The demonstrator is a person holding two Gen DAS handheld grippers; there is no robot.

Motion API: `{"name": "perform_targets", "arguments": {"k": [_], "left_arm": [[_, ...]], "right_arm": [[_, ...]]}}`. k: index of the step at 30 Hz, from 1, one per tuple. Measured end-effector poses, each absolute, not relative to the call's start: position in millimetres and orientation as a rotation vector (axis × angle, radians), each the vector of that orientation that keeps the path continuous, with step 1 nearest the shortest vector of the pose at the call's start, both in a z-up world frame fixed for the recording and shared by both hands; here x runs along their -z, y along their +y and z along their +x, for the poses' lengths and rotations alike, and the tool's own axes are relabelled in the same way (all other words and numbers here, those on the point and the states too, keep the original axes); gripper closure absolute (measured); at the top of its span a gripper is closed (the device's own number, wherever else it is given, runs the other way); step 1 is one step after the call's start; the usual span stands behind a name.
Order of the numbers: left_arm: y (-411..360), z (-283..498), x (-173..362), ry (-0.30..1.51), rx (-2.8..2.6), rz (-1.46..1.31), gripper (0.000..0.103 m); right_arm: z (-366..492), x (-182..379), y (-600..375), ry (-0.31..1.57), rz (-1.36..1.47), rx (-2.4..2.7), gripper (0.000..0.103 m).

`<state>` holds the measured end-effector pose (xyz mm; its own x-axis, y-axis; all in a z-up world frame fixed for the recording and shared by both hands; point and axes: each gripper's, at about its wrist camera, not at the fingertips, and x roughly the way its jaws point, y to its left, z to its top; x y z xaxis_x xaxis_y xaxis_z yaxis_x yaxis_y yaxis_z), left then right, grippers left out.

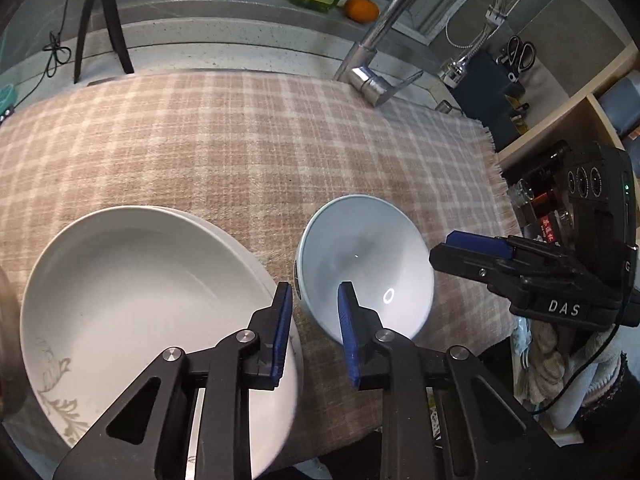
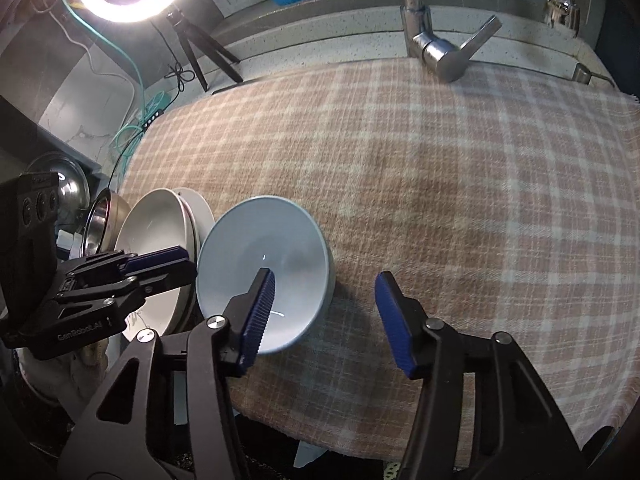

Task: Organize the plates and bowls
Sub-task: 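Close the right tool on the pale ceramic bowl rim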

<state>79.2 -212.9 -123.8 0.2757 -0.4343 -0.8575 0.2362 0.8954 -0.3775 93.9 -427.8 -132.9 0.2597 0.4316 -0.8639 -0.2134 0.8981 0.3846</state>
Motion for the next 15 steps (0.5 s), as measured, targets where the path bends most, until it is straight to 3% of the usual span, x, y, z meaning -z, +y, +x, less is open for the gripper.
{"name": "perform_targets", "arguments": {"k": [6, 9, 15], "left_arm": [[-216, 81, 129, 1.231, 0.447, -0.181, 0.088], [-217, 83, 131, 1.237, 0.445, -0.182, 0.089], [-217, 84, 134, 1.245, 0.446, -0.188, 0.091]], "right_arm": [[100, 149, -431, 1.28, 0.277, -0.46, 0.066], [103, 158, -433, 1.304, 0.309, -0.468, 0.077], [104, 164, -434, 1.322, 0.336, -0.474, 0.087]]}}
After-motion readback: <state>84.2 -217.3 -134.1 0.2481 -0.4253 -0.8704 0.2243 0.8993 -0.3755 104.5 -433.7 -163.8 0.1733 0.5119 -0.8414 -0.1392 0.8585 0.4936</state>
